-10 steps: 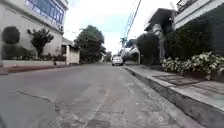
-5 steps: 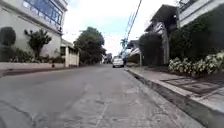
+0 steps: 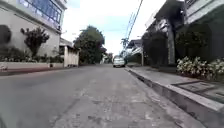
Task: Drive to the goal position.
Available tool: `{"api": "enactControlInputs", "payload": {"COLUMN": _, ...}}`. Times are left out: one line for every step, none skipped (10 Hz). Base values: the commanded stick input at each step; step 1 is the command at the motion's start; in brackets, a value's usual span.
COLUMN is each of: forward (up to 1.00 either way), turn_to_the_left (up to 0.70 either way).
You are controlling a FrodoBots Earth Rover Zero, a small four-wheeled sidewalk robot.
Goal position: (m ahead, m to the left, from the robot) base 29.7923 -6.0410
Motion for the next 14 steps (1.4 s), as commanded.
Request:
{"api": "enactControlInputs", "payload": {"forward": 1.00, "turn_to_the_left": 0.00}}
{"api": "enactControlInputs", "payload": {"forward": 1.00, "turn_to_the_left": 0.00}}
{"api": "enactControlInputs", "payload": {"forward": 1.00, "turn_to_the_left": 0.00}}
{"api": "enactControlInputs", "payload": {"forward": 1.00, "turn_to_the_left": 0.00}}
{"api": "enactControlInputs", "payload": {"forward": 1.00, "turn_to_the_left": 0.00}}
{"api": "enactControlInputs", "payload": {"forward": 1.00, "turn_to_the_left": 0.00}}
{"api": "enactControlInputs", "payload": {"forward": 1.00, "turn_to_the_left": 0.00}}
{"api": "enactControlInputs", "payload": {"forward": 1.00, "turn_to_the_left": 0.00}}
{"api": "enactControlInputs", "payload": {"forward": 1.00, "turn_to_the_left": 0.00}}
{"api": "enactControlInputs", "payload": {"forward": 1.00, "turn_to_the_left": 0.00}}
{"api": "enactControlInputs", "payload": {"forward": 1.00, "turn_to_the_left": 0.00}}
{"api": "enactControlInputs", "payload": {"forward": 1.00, "turn_to_the_left": 0.00}}
{"api": "enactControlInputs", "payload": {"forward": 1.00, "turn_to_the_left": 0.00}}
{"api": "enactControlInputs", "payload": {"forward": 1.00, "turn_to_the_left": 0.00}}
